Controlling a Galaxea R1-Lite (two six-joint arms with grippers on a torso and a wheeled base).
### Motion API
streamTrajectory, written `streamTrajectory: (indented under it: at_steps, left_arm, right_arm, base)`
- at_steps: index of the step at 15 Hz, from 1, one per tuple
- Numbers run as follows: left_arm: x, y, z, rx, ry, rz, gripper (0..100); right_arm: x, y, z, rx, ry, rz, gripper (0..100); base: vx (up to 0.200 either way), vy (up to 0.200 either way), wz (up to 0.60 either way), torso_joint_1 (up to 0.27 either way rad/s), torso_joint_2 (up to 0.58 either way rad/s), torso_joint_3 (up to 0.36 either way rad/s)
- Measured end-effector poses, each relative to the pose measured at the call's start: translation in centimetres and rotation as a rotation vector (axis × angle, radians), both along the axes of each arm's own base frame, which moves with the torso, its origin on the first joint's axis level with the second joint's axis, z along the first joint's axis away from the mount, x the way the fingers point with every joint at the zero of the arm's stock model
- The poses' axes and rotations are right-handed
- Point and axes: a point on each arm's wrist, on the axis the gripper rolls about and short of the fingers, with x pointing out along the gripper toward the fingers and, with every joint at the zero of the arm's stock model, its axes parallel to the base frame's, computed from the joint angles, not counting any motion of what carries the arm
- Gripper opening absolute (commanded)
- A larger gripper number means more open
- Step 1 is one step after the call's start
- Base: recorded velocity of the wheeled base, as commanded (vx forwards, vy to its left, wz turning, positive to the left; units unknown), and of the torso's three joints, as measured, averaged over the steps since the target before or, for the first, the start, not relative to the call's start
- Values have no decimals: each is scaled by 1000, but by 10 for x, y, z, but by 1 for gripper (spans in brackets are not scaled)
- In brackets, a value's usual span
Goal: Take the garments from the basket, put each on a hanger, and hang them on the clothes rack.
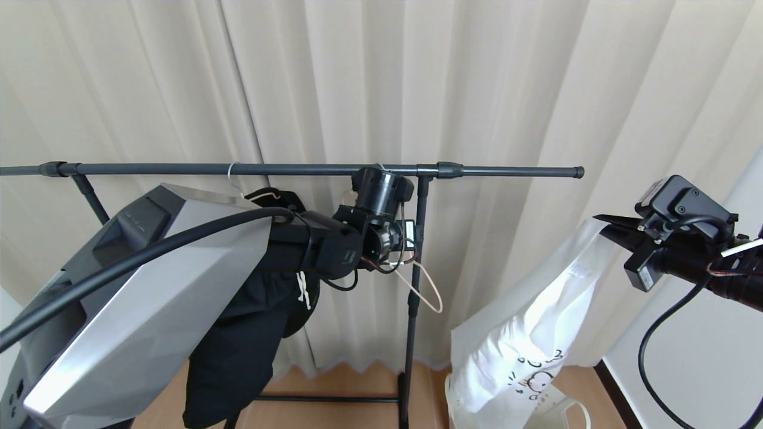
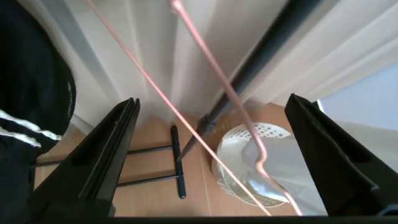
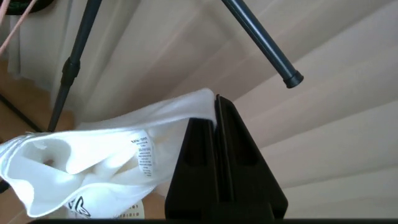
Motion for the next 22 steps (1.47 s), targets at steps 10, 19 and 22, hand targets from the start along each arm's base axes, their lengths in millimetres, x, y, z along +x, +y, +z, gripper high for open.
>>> streamTrajectory:
  at_steps: [10, 19, 22]
  left_arm:
    - [-6, 12, -17, 113, 106, 56, 100]
    - [-10, 14, -27, 154, 122, 76, 100]
    - [-8, 13, -33, 156, 129, 74, 100]
  right_arm:
    - [-1, 0, -1, 0, 1, 2, 0]
    - [-3, 0, 0, 0, -2, 2, 0]
    - [-3, 0, 0, 0, -2, 2, 0]
  base:
    - [0, 0, 0, 0, 0, 0]
    - [0, 0, 0, 0, 0, 0]
    - [0, 0, 0, 0, 0, 0]
